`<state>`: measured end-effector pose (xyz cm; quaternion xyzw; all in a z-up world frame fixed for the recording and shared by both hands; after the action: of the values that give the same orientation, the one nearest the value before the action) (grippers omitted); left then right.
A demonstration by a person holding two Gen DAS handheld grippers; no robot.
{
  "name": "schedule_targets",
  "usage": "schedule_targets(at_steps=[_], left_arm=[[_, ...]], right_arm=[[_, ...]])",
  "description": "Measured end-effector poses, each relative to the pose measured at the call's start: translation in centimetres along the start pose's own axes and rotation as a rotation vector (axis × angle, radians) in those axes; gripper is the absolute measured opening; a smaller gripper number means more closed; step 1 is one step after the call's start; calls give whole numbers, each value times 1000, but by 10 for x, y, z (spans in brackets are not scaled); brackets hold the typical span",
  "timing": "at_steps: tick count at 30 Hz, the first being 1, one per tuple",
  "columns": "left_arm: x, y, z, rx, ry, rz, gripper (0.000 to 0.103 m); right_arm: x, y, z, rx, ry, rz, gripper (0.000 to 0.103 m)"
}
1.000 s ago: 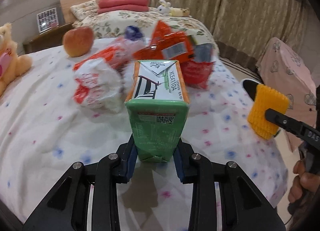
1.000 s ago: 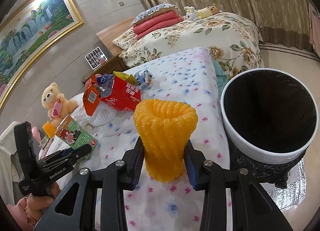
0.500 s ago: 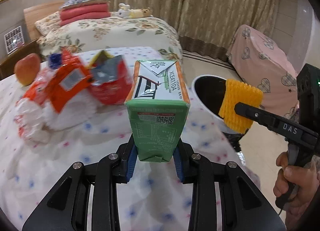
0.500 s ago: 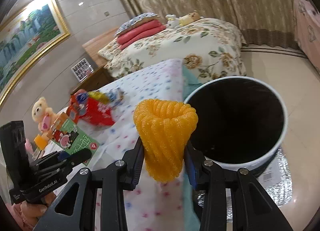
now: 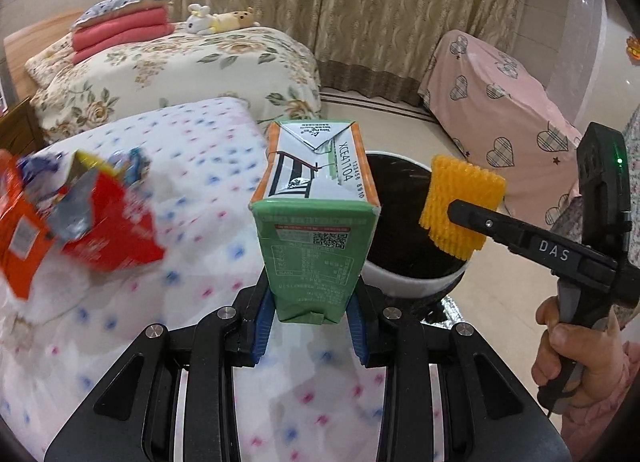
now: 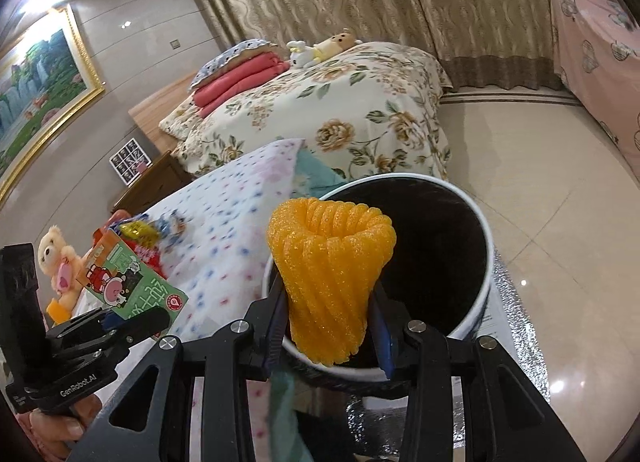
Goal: Collect trash
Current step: 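Carry the orange net and green carton over the white trash bin with both tools, then open both tools to drop the net and carton into the bin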
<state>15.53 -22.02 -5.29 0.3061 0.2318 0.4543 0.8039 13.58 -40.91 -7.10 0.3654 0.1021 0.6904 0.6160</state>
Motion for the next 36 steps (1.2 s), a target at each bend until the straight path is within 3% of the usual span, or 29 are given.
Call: schedule_targets(at_steps=[21, 27, 29, 30, 33, 36], left_arm=[[-42, -60, 33, 95, -34, -92, 31], [-46, -68, 33, 116, -34, -104, 31], [-46, -70, 34, 124, -35, -104, 31], [-46, -70, 33, 127, -33, -105, 33], [-42, -67, 33, 116, -25, -93, 55], [-34, -56, 30, 84, -1, -104, 57]], right_arm=[[-38, -16, 23, 38, -31, -30, 39], [-43, -22, 23, 55, -39, -42, 42], [-45, -23, 24, 58, -45, -50, 50], [-46, -23, 25, 61, -52, -57, 52], [-48, -21, 26, 57, -68, -66, 62], [-48, -15, 27, 42, -74, -66, 68]])
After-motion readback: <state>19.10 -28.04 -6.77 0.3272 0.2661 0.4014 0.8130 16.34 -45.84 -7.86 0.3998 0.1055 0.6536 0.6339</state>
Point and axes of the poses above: each gripper's, at about its wrist camera, not at the fingertips, and y roughly against the way its jaws point, x to its left, z to its top, the point moved 3 cm from there along -y, roughly the way its jaws point, and after that the axes turned 4 degrees about z, right-handed, at the moved point
